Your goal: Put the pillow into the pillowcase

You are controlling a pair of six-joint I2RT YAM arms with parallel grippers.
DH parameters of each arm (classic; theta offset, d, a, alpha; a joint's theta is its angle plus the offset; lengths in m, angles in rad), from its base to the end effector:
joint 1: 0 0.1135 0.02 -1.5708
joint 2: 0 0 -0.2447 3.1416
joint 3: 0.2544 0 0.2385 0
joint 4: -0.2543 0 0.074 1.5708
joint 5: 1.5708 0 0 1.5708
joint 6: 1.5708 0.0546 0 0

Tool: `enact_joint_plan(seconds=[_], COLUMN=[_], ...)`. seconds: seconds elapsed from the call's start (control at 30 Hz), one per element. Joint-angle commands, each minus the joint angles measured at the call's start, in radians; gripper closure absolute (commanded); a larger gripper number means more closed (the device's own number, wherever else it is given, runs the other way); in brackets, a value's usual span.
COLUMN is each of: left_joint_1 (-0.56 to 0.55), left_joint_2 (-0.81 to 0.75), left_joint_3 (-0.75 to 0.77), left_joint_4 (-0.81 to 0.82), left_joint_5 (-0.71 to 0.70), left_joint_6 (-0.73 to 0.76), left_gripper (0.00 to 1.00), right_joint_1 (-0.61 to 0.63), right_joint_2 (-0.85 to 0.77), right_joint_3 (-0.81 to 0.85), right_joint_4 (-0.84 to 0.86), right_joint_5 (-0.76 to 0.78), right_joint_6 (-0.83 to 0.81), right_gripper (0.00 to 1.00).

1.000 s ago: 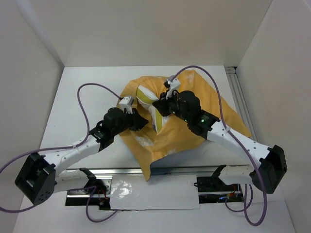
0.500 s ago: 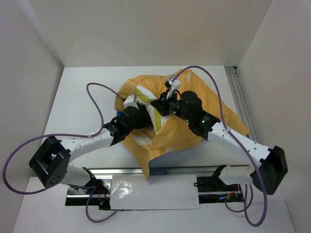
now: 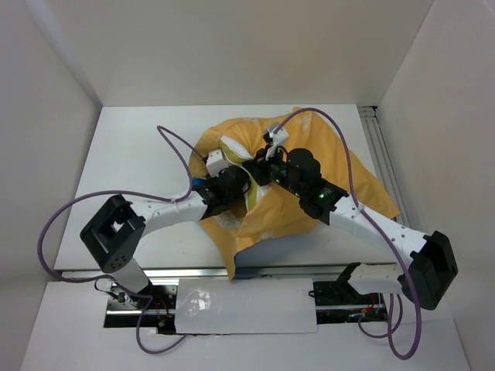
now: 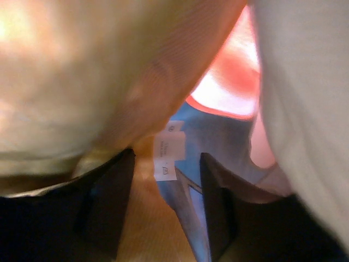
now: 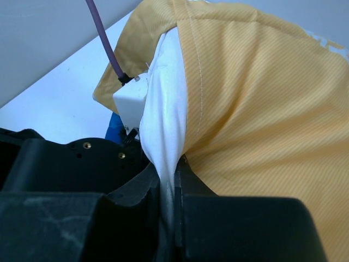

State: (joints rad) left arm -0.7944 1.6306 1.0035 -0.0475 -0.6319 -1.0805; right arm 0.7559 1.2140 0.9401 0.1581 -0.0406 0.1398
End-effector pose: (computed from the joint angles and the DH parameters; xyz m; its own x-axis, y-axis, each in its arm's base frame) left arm 0.2675 -0.2264 0.1972 -0.4288 -0.5794 -0.6932 -0.2672 0.8143 -0.5153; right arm 0.2173 0.2079 0.3233 -0.1828 0.0191 -0.9830 -0.6960 0.7036 0.1431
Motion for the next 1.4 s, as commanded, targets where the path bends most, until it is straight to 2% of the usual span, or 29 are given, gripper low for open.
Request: enact_joint_plan(seconds=[0.0, 0.03, 0.1, 0.13, 0.2, 0.3, 0.33, 0.43, 0.47, 0.5, 0.6, 0.77, 0.9, 1.03, 1.07, 1.13, 1.23, 1.27, 1.3, 1.37], left_joint_1=[0.014, 0.014, 0.014, 0.014, 0.023, 0.032, 0.044, 0.081, 0.096, 0.119, 0.225, 0.316, 0.316, 0.316, 0.316, 0.294, 0.232, 0.215, 0.187, 0.178], left_joint_2=[0.060, 0.077, 0.092, 0.092, 0.104, 0.033, -0.062, -0.243, -0.362, -0.417, -0.573, -0.624, -0.572, -0.529, -0.517, -0.517, -0.517, -0.517, -0.503, -0.453], left_joint_3=[0.029, 0.029, 0.029, 0.038, 0.052, 0.055, 0.035, -0.097, -0.133, -0.199, -0.270, -0.304, -0.295, -0.286, -0.286, -0.286, -0.334, -0.345, -0.345, -0.345], left_joint_4=[-0.084, -0.066, -0.057, -0.072, -0.112, -0.250, -0.259, -0.171, -0.135, -0.103, -0.054, -0.029, 0.032, 0.115, 0.158, 0.198, 0.305, 0.334, 0.386, 0.399], left_joint_5=[-0.080, -0.046, -0.019, -0.008, -0.008, -0.104, -0.127, -0.141, -0.121, -0.056, 0.078, 0.221, 0.297, 0.429, 0.502, 0.550, 0.572, 0.572, 0.572, 0.584], left_joint_6=[-0.026, 0.000, 0.011, 0.011, 0.011, -0.028, -0.029, 0.086, 0.120, 0.186, 0.253, 0.307, 0.344, 0.381, 0.408, 0.430, 0.459, 0.459, 0.459, 0.473], left_gripper=[0.49, 0.54, 0.71, 0.97, 1.00, 1.00, 1.00, 1.00, 1.00, 1.00, 1.00, 1.00, 1.00, 1.00, 1.00, 0.93, 0.76, 0.64, 0.56, 0.50], right_joint_1=[0.045, 0.045, 0.045, 0.045, 0.045, 0.045, 0.045, 0.045, 0.045, 0.054, 0.054, 0.063, 0.063, 0.063, 0.063, 0.063, 0.063, 0.063, 0.063, 0.063], right_joint_2=[-0.079, -0.088, -0.088, -0.097, -0.106, -0.107, -0.096, -0.027, -0.010, 0.005, 0.054, 0.058, 0.021, 0.012, 0.012, 0.012, 0.012, 0.012, 0.002, 0.002], right_joint_3=[0.031, 0.031, 0.031, 0.031, 0.040, 0.051, 0.063, 0.086, 0.095, 0.095, 0.065, 0.036, 0.046, 0.103, 0.121, 0.132, 0.132, 0.141, 0.141, 0.141], right_joint_4=[0.247, 0.257, 0.258, 0.242, 0.221, 0.150, 0.130, 0.043, 0.020, 0.020, 0.038, 0.066, 0.087, 0.046, 0.046, 0.035, 0.026, 0.026, 0.037, 0.063], right_joint_5=[-0.102, -0.102, -0.102, -0.087, -0.039, 0.076, 0.108, 0.240, 0.273, 0.318, 0.404, 0.355, 0.320, 0.233, 0.219, 0.194, 0.150, 0.150, 0.134, 0.101], right_joint_6=[0.015, 0.015, 0.006, 0.006, -0.003, -0.043, -0.043, -0.068, -0.081, -0.082, -0.109, -0.109, -0.086, -0.086, -0.086, -0.086, -0.071, -0.071, -0.062, -0.051], right_gripper=[1.00, 1.00, 1.00, 1.00, 1.00, 1.00, 1.00, 1.00, 1.00, 1.00, 1.00, 1.00, 1.00, 1.00, 1.00, 1.00, 1.00, 1.00, 1.00, 1.00])
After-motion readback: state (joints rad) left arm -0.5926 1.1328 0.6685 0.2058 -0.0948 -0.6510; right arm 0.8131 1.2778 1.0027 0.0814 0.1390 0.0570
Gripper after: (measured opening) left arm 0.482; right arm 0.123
